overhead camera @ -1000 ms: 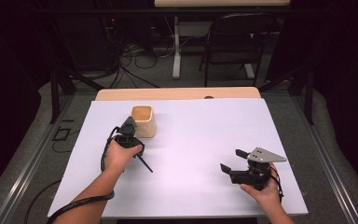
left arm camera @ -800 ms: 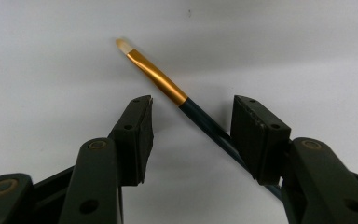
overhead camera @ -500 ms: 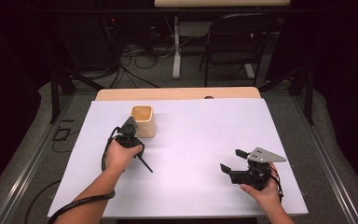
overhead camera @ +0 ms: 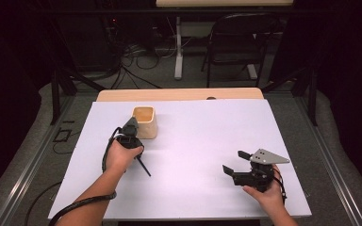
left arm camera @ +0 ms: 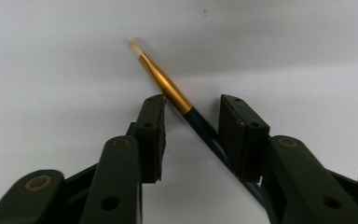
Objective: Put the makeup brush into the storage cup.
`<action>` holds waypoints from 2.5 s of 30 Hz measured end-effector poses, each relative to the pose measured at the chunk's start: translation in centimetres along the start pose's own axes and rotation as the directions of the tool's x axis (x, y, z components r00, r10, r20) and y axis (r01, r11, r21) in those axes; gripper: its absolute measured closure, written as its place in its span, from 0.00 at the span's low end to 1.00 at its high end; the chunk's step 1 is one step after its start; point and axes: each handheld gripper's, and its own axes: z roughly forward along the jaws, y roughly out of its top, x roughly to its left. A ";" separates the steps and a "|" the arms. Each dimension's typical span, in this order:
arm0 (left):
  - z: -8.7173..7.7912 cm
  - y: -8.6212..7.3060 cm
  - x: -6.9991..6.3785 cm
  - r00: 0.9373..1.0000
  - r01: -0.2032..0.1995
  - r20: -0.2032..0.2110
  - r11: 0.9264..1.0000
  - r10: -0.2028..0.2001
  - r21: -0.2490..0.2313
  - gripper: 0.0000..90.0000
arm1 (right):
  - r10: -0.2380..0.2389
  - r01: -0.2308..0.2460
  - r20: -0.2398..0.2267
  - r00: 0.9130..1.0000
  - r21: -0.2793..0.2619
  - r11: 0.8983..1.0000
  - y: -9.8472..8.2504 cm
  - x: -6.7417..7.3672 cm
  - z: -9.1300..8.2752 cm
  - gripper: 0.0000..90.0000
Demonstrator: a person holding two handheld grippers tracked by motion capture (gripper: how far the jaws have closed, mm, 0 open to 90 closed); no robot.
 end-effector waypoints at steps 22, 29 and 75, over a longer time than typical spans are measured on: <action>0.0 0.6 -0.3 0.999 -0.020 -0.041 0.999 0.022 0.049 0.92 | -0.003 0.003 -0.002 1.000 0.006 1.000 0.0 0.0 -0.1 0.19; 0.0 0.6 -0.2 0.999 -0.021 -0.033 0.999 0.023 0.046 0.92 | -0.001 0.001 -0.004 1.000 -0.004 1.000 0.0 -0.1 0.0 0.19; -4.4 -1.0 1.0 0.987 -0.108 0.116 0.993 0.114 -0.052 0.93 | 0.001 -0.001 -0.007 1.000 -0.006 1.000 -0.1 0.0 0.2 0.19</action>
